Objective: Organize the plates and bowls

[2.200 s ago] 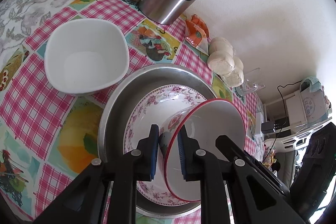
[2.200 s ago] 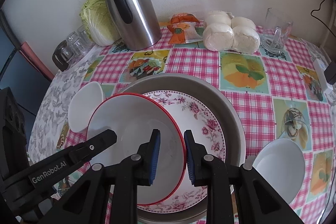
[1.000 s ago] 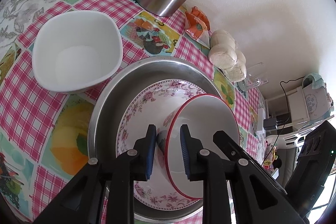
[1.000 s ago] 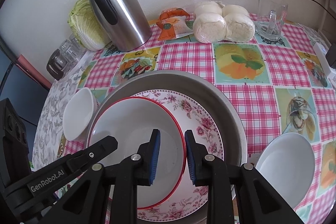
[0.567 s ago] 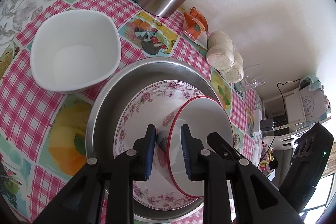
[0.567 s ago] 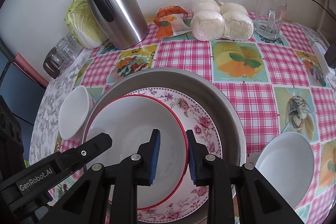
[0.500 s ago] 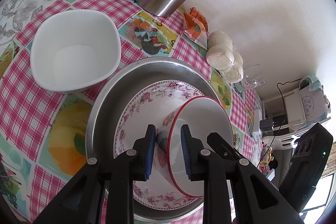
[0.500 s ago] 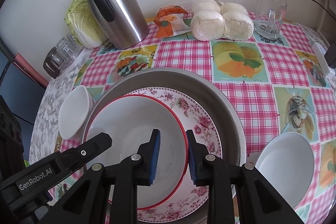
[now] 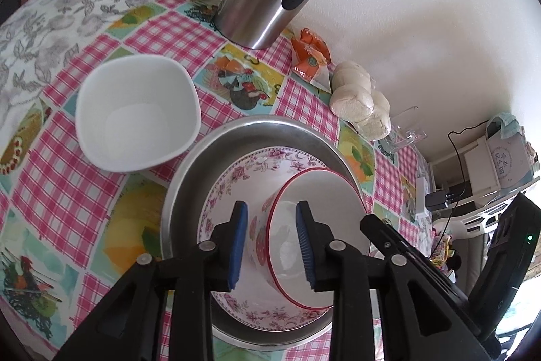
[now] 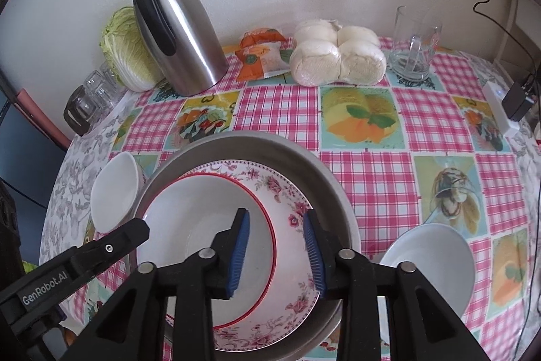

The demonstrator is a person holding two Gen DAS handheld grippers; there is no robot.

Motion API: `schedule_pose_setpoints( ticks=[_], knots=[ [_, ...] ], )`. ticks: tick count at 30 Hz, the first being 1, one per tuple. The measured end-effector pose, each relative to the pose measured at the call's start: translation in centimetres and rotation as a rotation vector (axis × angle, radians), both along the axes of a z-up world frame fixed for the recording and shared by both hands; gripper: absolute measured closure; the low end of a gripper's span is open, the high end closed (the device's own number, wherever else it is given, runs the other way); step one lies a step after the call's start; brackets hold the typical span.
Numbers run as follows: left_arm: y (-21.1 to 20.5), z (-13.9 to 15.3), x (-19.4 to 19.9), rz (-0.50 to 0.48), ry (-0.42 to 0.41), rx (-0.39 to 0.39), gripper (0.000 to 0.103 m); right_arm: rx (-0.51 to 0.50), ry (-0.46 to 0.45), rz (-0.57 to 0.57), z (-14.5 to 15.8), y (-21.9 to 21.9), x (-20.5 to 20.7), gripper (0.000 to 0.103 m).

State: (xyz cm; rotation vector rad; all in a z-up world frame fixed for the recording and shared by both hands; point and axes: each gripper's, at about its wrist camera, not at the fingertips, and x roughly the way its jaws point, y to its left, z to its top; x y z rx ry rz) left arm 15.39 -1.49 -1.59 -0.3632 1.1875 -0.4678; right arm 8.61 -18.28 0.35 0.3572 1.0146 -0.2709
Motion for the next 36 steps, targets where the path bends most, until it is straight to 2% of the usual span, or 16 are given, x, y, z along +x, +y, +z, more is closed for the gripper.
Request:
schedule_pose_setpoints(
  ticks=[4, 6, 11, 13, 15, 16, 19, 23, 28, 30, 36],
  knots=[
    [0.4, 0.9, -0.2, 0.007, -0.033, 0.033, 0.058, -0.031, -0.011, -0.001, 0.9, 0.1, -0.2, 0.041],
    [0.6, 1.0, -0.2, 0.017, -0.035, 0.043, 0.05, -0.037, -0.017, -0.003, 1.2, 0.2, -0.2, 0.036],
    [1.1, 0.9, 0.0, 0.038, -0.033, 0.071, 0.043, -0.081, -0.01, -0.009, 1.6, 0.2, -0.3, 0.023],
    [1.3, 0.7, 0.0, 0.047, -0.033, 0.088, 0.042, -0.095, -0.011, -0.01, 1.7, 0.2, -0.4, 0.021],
    [1.5, 0.7, 0.0, 0.056, -0.034, 0.098, 0.032, -0.094, -0.015, -0.011, 1.8, 0.1, -0.5, 0.018],
    [1.5, 0.7, 0.1, 0.061, -0.035, 0.104, 0.029, -0.094, -0.017, -0.012, 1.8, 0.1, -0.5, 0.014],
    [1.7, 0.7, 0.2, 0.07, -0.043, 0.119, 0.027, -0.104, -0.021, -0.016, 1.9, 0.1, -0.6, 0.005],
    [1.8, 0.7, 0.3, 0.076, -0.044, 0.127, 0.019, -0.113, -0.026, -0.009, 2.1, 0.2, -0.7, 0.0],
    [2.1, 0.8, 0.3, 0.089, -0.056, 0.13, 0.014, -0.125, -0.033, -0.011, 2.3, 0.2, -0.8, 0.0],
    [2.3, 0.9, 0.4, 0.103, -0.065, 0.132, 0.008, -0.127, -0.033, -0.013, 2.3, 0.2, -0.9, 0.0],
    [2.9, 1.1, 0.5, 0.129, -0.083, 0.141, 0.006, -0.136, -0.029, -0.004, 2.4, 0.4, -0.8, 0.0]
  ],
)
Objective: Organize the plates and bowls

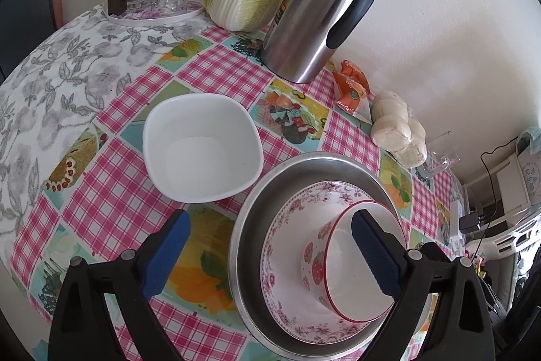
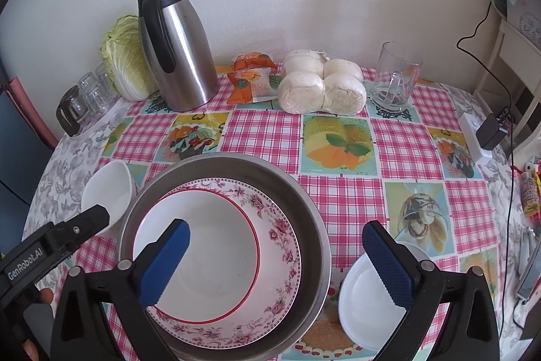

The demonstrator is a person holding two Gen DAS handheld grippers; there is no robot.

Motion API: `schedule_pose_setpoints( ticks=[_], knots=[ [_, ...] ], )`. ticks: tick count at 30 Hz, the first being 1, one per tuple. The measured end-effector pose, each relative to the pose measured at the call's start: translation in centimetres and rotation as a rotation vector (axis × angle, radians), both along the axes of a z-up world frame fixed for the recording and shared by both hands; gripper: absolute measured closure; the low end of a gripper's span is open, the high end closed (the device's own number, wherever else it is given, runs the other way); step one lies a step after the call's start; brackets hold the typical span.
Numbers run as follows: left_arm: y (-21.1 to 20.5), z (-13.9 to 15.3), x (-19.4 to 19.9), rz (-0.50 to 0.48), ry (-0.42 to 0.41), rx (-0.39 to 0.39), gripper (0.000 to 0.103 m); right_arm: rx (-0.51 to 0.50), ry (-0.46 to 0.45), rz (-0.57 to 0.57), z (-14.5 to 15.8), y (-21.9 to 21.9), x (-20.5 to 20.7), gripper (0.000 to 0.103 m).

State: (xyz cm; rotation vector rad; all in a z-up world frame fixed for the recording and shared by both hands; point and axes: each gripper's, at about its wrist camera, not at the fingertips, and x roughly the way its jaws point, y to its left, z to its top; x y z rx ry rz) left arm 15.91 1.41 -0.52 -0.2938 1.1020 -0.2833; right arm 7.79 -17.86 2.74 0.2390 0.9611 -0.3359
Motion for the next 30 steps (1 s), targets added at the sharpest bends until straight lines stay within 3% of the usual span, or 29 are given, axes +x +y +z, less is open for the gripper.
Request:
schedule_pose_setpoints(
  ticks=[13, 30],
  knots=[
    [0.9, 0.2, 0.2, 0.019, -0.009, -0.005, 0.005, -0.016, 0.006, 0.029, -0.1, 1.4, 0.5, 0.0],
    [6.9, -1.0, 2.7, 0.172, 0.028, -0.003, 0.005, -0.052, 0.014, 0.085, -1.1, 5.5, 2.7, 0.0]
  ],
)
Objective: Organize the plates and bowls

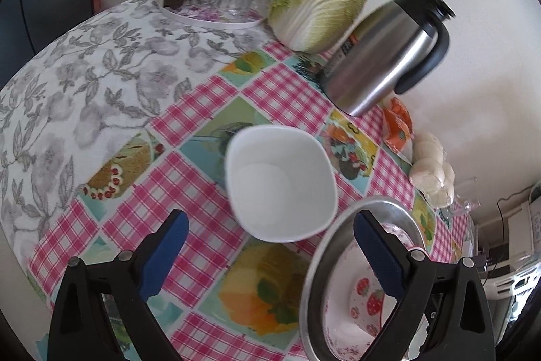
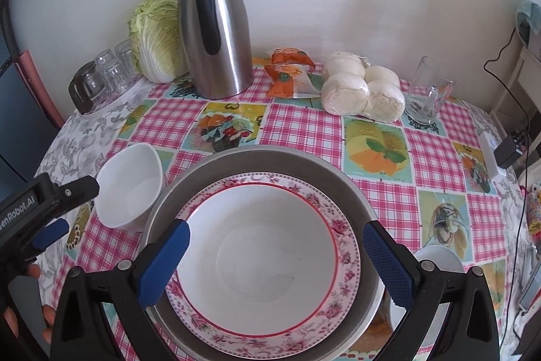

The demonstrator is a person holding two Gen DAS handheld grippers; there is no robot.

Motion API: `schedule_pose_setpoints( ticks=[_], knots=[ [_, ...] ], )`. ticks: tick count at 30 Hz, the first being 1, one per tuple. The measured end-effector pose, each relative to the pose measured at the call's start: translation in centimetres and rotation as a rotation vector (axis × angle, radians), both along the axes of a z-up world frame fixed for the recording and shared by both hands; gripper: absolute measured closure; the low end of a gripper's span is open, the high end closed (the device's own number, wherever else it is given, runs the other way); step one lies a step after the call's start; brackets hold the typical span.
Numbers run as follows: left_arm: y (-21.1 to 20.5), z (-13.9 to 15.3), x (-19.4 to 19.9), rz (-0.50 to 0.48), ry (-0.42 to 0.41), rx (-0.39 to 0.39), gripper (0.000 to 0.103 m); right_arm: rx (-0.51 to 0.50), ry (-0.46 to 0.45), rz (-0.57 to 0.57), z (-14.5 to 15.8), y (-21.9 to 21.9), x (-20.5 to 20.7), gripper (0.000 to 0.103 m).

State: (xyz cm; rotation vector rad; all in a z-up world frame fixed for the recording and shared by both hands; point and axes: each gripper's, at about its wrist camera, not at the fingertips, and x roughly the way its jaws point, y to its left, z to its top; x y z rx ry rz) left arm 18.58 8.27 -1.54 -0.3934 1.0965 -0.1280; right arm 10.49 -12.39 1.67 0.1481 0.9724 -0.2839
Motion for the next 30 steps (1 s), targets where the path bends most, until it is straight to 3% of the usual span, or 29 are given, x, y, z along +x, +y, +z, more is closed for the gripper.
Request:
schedule_pose_setpoints(
  ticks=[15, 23, 30],
  knots=[
    [4.9, -0.8, 2.6, 0.062, 0.023, -0.062, 0.005, -0.038, -0.141, 0.094, 1.2, 6.1, 2.0, 0.0],
    [5.7, -1.4, 4.4, 0.027, 0.029, 0.005, 0.005, -0.005, -0.165, 0.088, 0.0, 7.3, 3.1, 0.0],
    [5.9, -2.5, 5.4, -0.015, 0.049, -0.004, 0.005, -0.023, -0.178, 0.094, -0.7, 8.2, 4.2, 0.001]
  ],
)
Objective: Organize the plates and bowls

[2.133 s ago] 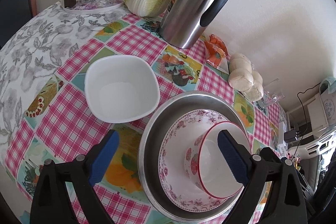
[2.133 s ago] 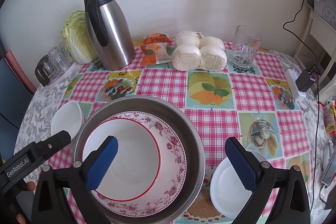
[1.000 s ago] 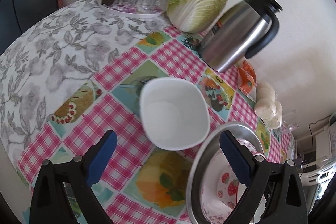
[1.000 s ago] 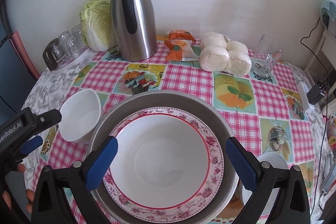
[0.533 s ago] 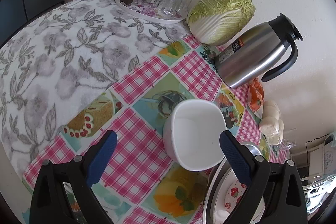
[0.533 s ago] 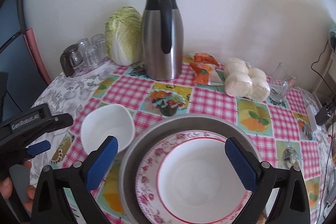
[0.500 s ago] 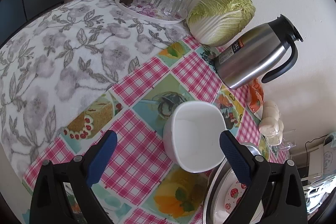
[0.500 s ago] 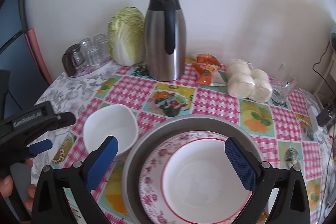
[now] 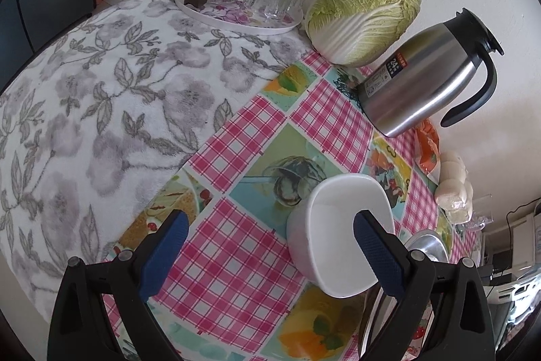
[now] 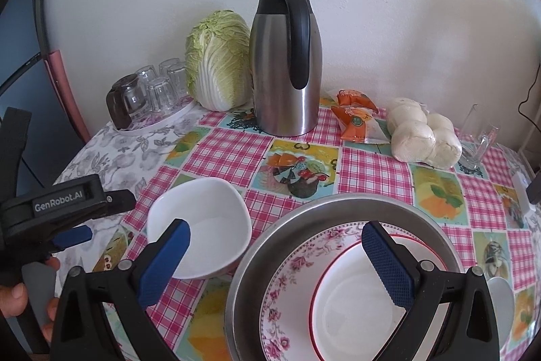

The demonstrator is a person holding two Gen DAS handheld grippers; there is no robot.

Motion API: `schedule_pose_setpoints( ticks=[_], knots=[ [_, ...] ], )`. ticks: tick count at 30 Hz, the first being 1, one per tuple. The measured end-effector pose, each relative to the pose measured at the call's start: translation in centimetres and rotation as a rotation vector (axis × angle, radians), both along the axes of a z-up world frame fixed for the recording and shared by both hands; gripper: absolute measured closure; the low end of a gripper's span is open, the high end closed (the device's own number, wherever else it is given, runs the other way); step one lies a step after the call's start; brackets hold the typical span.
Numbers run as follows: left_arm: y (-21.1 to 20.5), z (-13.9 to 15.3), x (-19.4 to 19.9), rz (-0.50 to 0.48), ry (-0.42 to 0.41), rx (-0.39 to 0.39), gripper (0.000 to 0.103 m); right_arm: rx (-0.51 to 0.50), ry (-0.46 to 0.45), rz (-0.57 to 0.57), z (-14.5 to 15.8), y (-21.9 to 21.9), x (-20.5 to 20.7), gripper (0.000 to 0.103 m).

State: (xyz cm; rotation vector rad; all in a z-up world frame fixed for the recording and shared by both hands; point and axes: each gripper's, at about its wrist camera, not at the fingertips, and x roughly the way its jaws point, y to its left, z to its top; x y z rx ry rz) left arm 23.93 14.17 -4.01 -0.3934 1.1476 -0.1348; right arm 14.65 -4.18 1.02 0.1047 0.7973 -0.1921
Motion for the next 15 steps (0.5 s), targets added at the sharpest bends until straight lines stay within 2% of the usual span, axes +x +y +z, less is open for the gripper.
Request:
schedule_pose_setpoints(
  ticks=[3, 6, 15],
  knots=[
    [0.1, -0.5, 0.3, -0.003, 0.01, -0.023, 0.005, 0.006, 0.007, 0.008, -0.3, 0.4, 0.5, 0.004],
    [0.2, -0.8, 0.6, -0.01, 0.014, -0.075, 0.005, 0.059, 0.031, 0.019, -1.0, 0.5, 1.0, 0.007],
    [0.1, -1.5, 0.9, -0.037, 0.026, -0.106, 0.005, 0.109, 0.152, 0.001, -2.7, 0.1, 3.3, 0.029]
  ],
)
